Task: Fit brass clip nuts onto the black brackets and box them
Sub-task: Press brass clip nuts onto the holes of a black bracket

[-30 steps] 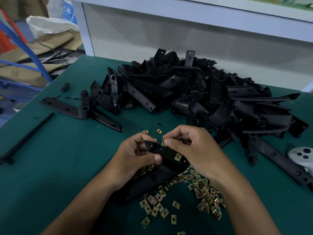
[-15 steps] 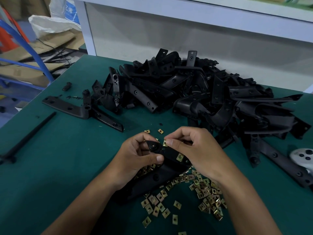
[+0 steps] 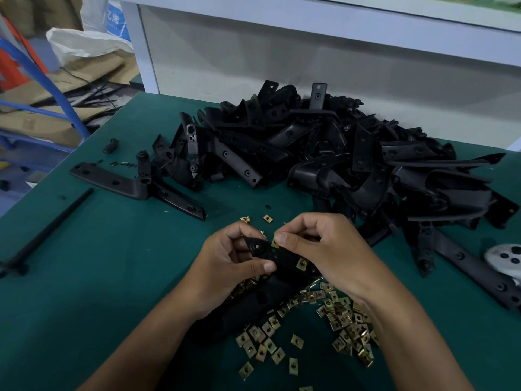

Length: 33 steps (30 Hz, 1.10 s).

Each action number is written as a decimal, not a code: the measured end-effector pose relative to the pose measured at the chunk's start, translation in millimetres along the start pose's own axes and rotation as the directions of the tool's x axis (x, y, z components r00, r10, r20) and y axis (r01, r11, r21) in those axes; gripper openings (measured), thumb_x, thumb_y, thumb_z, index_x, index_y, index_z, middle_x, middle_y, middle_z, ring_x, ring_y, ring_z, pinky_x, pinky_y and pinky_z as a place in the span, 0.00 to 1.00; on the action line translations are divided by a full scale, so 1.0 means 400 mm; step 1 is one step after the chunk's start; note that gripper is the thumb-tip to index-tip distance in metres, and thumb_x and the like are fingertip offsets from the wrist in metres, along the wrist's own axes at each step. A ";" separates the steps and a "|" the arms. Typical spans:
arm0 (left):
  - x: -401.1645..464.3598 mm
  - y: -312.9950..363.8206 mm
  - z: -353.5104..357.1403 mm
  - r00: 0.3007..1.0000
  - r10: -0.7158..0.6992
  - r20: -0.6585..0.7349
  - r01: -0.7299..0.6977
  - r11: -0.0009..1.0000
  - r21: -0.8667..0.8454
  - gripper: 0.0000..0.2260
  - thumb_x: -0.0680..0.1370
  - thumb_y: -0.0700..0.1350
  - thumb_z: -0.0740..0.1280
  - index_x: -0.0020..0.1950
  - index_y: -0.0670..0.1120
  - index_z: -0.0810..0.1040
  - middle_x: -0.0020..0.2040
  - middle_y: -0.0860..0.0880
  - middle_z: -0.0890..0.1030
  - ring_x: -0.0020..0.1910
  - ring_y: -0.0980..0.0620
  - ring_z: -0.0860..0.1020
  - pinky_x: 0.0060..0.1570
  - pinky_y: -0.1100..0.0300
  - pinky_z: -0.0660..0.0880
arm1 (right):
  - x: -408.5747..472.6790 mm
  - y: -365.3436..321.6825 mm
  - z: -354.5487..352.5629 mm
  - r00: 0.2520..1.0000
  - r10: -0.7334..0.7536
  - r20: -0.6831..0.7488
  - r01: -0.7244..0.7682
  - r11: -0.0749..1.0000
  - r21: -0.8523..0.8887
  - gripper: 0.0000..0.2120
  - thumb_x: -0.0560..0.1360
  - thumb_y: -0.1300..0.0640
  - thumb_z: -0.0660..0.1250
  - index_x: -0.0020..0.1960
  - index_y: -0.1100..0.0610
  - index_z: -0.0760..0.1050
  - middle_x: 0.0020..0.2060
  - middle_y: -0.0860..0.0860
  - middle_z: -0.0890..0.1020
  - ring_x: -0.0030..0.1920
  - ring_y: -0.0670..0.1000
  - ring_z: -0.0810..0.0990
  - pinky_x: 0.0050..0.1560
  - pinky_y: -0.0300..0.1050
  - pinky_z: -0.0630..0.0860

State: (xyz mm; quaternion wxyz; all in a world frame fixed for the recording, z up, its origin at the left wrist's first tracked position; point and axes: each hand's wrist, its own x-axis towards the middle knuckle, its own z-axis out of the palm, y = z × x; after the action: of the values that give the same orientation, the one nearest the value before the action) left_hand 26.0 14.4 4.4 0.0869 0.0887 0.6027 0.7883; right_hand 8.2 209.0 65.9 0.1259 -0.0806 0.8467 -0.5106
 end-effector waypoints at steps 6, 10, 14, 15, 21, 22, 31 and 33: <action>-0.008 0.003 0.006 0.998 -0.026 -0.049 0.029 0.997 0.072 0.18 0.66 0.43 0.78 0.54 0.56 0.84 0.41 0.38 0.81 0.41 0.46 0.82 0.46 0.60 0.79 | -0.009 -0.004 -0.012 0.998 -0.057 0.023 0.059 0.995 -0.076 0.05 0.78 0.45 0.70 0.47 0.44 0.84 0.44 0.41 0.86 0.47 0.40 0.84 0.49 0.41 0.78; -0.009 0.003 0.010 0.999 -0.013 -0.044 0.017 0.996 0.086 0.17 0.67 0.43 0.78 0.53 0.57 0.86 0.39 0.40 0.84 0.40 0.49 0.82 0.44 0.63 0.78 | -0.011 -0.006 -0.022 0.998 -0.048 0.037 0.053 0.985 -0.162 0.10 0.78 0.39 0.65 0.48 0.42 0.83 0.44 0.37 0.84 0.47 0.38 0.82 0.46 0.38 0.74; -0.011 0.010 0.013 0.999 -0.021 -0.046 0.024 0.998 0.060 0.16 0.68 0.39 0.76 0.53 0.54 0.86 0.48 0.44 0.87 0.44 0.51 0.86 0.44 0.66 0.80 | -0.011 -0.005 -0.023 0.998 -0.042 0.036 0.048 0.982 -0.181 0.14 0.79 0.37 0.61 0.48 0.40 0.83 0.48 0.31 0.83 0.53 0.30 0.78 0.48 0.32 0.70; -0.012 0.010 0.012 0.999 -0.023 -0.044 0.025 0.998 0.052 0.16 0.68 0.39 0.76 0.52 0.54 0.87 0.50 0.45 0.87 0.45 0.51 0.86 0.45 0.65 0.80 | -0.012 -0.006 -0.022 0.998 -0.046 0.037 0.052 0.982 -0.183 0.14 0.79 0.37 0.61 0.49 0.40 0.83 0.48 0.31 0.83 0.53 0.29 0.78 0.48 0.33 0.70; -0.013 0.005 0.005 0.999 -0.035 0.009 0.035 0.999 0.017 0.15 0.70 0.42 0.78 0.55 0.53 0.86 0.52 0.45 0.87 0.47 0.50 0.86 0.48 0.62 0.81 | -0.011 -0.004 -0.028 0.995 -0.077 0.061 0.087 0.978 -0.191 0.10 0.79 0.40 0.65 0.48 0.42 0.83 0.45 0.37 0.84 0.47 0.38 0.82 0.47 0.42 0.75; -0.012 0.004 0.004 0.999 -0.042 0.013 0.042 0.999 0.003 0.15 0.69 0.44 0.79 0.55 0.53 0.86 0.52 0.44 0.87 0.47 0.49 0.86 0.49 0.61 0.81 | -0.011 -0.004 -0.028 0.994 -0.088 0.071 0.100 0.977 -0.186 0.09 0.79 0.42 0.66 0.48 0.43 0.83 0.45 0.36 0.84 0.46 0.37 0.81 0.46 0.39 0.73; -0.008 -0.009 -0.005 0.990 -0.114 0.088 0.121 0.990 -0.077 0.20 0.64 0.51 0.84 0.53 0.51 0.86 0.46 0.45 0.87 0.43 0.51 0.86 0.46 0.62 0.81 | -0.017 -0.005 -0.037 0.980 -0.166 0.112 0.190 0.949 -0.253 0.04 0.77 0.46 0.71 0.46 0.43 0.84 0.24 0.37 0.72 0.27 0.40 0.70 0.31 0.32 0.65; -0.006 -0.010 -0.008 0.987 -0.130 0.097 0.140 0.984 -0.108 0.20 0.63 0.50 0.85 0.52 0.50 0.87 0.44 0.45 0.87 0.41 0.51 0.85 0.44 0.62 0.81 | -0.021 -0.013 -0.037 0.977 -0.180 0.115 0.206 0.935 -0.289 0.04 0.77 0.47 0.71 0.46 0.43 0.84 0.23 0.36 0.71 0.27 0.39 0.71 0.31 0.30 0.66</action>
State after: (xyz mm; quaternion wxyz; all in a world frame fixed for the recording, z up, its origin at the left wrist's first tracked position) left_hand 27.8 12.1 -0.5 0.1721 0.0776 0.5565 0.8091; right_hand 11.9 221.2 78.3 0.0981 -0.2035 0.8960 -0.3823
